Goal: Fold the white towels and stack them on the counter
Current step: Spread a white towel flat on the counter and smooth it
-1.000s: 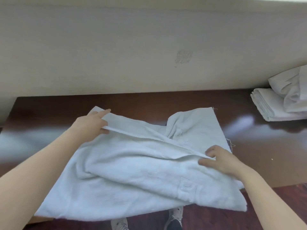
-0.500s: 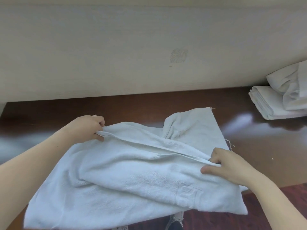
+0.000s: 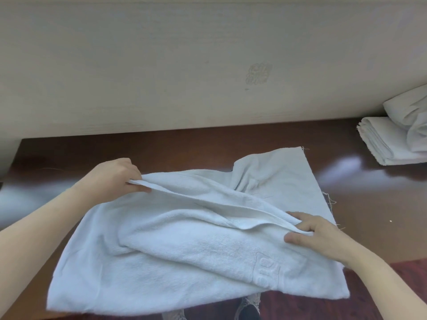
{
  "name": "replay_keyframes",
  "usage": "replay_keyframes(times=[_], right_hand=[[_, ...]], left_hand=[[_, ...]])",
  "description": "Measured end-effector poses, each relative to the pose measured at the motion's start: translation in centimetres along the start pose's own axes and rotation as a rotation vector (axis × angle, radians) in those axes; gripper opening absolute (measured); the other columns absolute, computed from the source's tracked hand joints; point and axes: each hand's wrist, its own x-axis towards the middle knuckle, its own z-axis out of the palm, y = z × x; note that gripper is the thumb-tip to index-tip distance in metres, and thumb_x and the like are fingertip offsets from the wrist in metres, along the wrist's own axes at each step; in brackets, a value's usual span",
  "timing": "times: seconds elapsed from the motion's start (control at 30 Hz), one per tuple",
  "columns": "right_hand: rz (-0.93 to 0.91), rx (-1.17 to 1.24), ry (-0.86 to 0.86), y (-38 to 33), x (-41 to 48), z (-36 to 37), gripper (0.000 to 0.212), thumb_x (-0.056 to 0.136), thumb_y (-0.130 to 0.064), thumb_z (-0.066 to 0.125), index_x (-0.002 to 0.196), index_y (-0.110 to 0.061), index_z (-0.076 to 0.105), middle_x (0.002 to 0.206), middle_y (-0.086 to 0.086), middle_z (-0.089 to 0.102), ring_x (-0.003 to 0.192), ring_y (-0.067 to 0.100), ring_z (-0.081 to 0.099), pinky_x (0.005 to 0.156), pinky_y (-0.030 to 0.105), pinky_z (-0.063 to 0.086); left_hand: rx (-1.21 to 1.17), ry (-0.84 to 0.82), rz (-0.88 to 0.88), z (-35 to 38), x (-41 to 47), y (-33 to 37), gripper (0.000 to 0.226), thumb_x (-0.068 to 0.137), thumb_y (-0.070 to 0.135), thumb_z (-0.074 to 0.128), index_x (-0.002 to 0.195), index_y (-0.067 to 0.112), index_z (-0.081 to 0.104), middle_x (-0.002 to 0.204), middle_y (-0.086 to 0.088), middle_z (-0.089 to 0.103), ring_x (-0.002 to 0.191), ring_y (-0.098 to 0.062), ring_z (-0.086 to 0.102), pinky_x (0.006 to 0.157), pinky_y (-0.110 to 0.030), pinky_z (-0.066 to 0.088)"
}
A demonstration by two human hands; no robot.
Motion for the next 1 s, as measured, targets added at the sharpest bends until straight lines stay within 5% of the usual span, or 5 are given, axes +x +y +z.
replay_keyframes(times=[0.1, 0.27, 0.53, 0.87, 1.0], right_hand=[[0.085, 0.097, -0.155, -1.1, -0.5, -1.4, 0.072, 0.071, -0.056, 0.082, 0.056, -0.004, 0.034, 0.068, 0.019, 0.03, 0.062, 0.027, 0.023, 0.057, 0.03, 0.017], [0.088, 0.173, -0.334, -2.4, -1.4, -2.6, 0.065, 0.071, -0.049, 0.085, 0.052, -0.011, 0.036, 0.059, 0.008, 0.025, 0.055, 0.019, 0.024, 0.054, 0.026, 0.02], [-0.039, -0.146, -0.009, -5.0, -0.6, -6.2, 0.071, 0.071, -0.061, 0.079, 0.056, -0.002, 0.043, 0.087, 0.022, 0.048, 0.086, 0.03, 0.058, 0.075, 0.033, 0.032], [-0.148, -0.693, 0.448, -8.9, 5.8, -5.8, 0.048, 0.083, -0.068, 0.047, 0.055, -0.03, 0.049, 0.083, -0.005, 0.034, 0.08, 0.027, 0.049, 0.067, 0.036, 0.031], [-0.188, -0.934, 0.582, -8.1, 8.1, -2.6, 0.042, 0.093, -0.059, 0.05, 0.086, -0.025, 0.073, 0.087, -0.001, 0.035, 0.086, 0.025, 0.04, 0.074, 0.033, 0.021]], left_hand=[[-0.054, -0.021, -0.033, -0.4, 0.0, 0.3, 0.038, 0.074, 0.05, 0.076, 0.056, 0.05, 0.042, 0.055, 0.027, 0.046, 0.071, -0.01, 0.049, 0.057, -0.03, 0.043], [-0.027, -0.022, -0.119, -0.7, -0.2, 0.6, 0.025, 0.078, 0.056, 0.067, 0.061, 0.045, 0.053, 0.063, 0.025, 0.049, 0.077, -0.006, 0.046, 0.058, -0.027, 0.041], [0.101, 0.057, -0.156, -1.5, -0.7, 0.0, 0.041, 0.075, 0.066, 0.053, 0.066, 0.029, 0.066, 0.065, 0.026, 0.051, 0.075, -0.01, 0.043, 0.05, -0.027, 0.035], [0.147, 0.095, -0.403, -0.9, -1.3, 1.6, 0.054, 0.085, 0.065, 0.049, 0.063, 0.018, 0.061, 0.066, 0.011, 0.056, 0.082, -0.013, 0.044, 0.055, -0.033, 0.047], [0.177, 0.114, -0.394, -0.4, -1.4, 2.6, 0.054, 0.086, 0.064, 0.046, 0.066, 0.015, 0.059, 0.069, 0.009, 0.055, 0.084, -0.015, 0.043, 0.052, -0.033, 0.046]])
